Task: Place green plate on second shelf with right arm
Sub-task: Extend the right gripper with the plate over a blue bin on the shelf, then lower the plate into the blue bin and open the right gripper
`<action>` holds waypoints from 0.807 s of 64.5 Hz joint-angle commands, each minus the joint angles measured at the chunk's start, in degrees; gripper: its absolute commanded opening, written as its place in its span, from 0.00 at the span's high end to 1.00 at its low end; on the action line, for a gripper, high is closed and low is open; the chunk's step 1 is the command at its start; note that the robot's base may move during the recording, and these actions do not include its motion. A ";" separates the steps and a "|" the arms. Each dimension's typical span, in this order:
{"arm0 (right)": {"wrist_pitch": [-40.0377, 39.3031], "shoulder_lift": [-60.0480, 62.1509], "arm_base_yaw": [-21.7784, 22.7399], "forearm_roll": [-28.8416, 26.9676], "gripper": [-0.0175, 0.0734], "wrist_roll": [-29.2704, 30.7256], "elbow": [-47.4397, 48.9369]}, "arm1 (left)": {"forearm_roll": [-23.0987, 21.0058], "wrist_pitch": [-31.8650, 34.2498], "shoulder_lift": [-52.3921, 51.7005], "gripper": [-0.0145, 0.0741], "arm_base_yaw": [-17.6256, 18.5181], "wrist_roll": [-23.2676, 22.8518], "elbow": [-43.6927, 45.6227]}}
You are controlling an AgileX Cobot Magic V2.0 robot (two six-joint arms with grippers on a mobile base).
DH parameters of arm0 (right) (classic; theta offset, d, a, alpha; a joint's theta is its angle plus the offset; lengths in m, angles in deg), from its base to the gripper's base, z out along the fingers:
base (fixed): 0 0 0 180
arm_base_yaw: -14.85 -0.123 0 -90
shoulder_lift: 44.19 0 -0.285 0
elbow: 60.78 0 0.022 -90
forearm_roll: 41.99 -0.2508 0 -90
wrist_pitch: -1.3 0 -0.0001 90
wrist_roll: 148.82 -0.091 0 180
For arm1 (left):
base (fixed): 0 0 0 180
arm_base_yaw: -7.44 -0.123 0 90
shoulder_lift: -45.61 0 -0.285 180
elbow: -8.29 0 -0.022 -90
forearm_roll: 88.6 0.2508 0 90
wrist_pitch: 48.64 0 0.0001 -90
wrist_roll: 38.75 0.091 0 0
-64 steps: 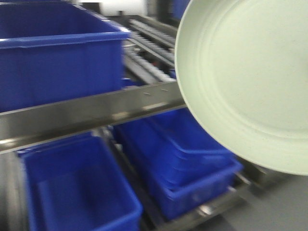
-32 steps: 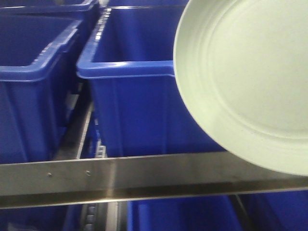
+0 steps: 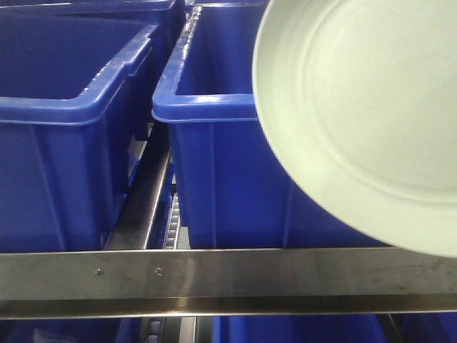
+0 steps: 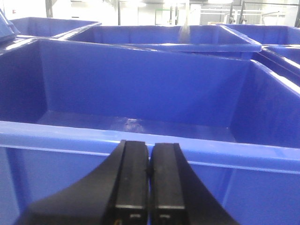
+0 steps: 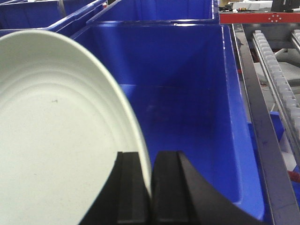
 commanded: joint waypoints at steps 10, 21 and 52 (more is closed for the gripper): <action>-6.53 -0.37 0.20 0.04 0.75 0.20 2.19 | -0.27 4.66 -0.20 0.69 0.07 -0.36 -2.40; -7.07 -0.37 0.20 -0.04 0.75 0.13 2.19 | -0.27 4.66 -0.20 0.69 0.07 -0.36 -2.40; -31.21 -8.20 0.20 -5.17 0.75 -0.71 11.05 | -0.27 4.66 -0.20 0.69 0.07 -0.36 -2.40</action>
